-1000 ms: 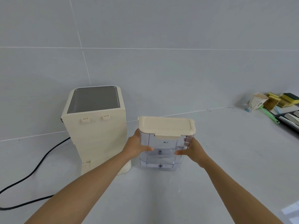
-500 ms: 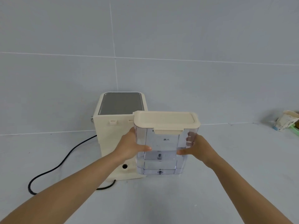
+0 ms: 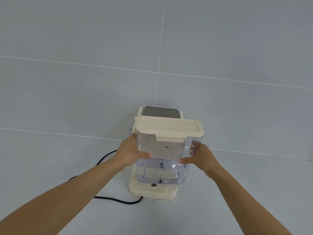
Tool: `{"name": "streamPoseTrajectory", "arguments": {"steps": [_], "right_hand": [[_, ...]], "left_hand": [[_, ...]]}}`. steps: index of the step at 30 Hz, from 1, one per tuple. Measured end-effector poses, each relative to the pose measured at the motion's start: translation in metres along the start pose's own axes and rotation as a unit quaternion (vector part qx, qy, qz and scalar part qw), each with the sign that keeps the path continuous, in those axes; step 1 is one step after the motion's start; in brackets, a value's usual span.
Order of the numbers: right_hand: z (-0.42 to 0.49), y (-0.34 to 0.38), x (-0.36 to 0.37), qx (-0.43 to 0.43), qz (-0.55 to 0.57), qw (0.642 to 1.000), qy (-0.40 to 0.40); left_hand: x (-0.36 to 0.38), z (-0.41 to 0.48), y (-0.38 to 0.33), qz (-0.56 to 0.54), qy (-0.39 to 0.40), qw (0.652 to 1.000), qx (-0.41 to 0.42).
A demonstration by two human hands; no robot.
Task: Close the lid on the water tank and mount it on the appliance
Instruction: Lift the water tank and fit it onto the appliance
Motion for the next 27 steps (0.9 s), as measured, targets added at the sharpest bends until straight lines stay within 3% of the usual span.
{"name": "streamPoseTrajectory", "arguments": {"steps": [13, 27], "right_hand": [[0.015, -0.001, 0.023, -0.003, 0.048, 0.999, 0.006], [0.021, -0.018, 0.024, 0.0, 0.018, 1.0, -0.02]], "left_hand": [[-0.006, 0.019, 0.019, -0.041, 0.033, 0.999, -0.008], [0.003, 0.026, 0.031, -0.027, 0.037, 0.999, -0.005]]}}
Point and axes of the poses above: each hand's wrist, its own z-axis towards the middle knuckle, its own x-axis out of the palm, y = z × x, the point moved 8 cm from there along z, towards the middle knuckle, and after that the axes turned 15 degrees about z, right-handed, at the moved point
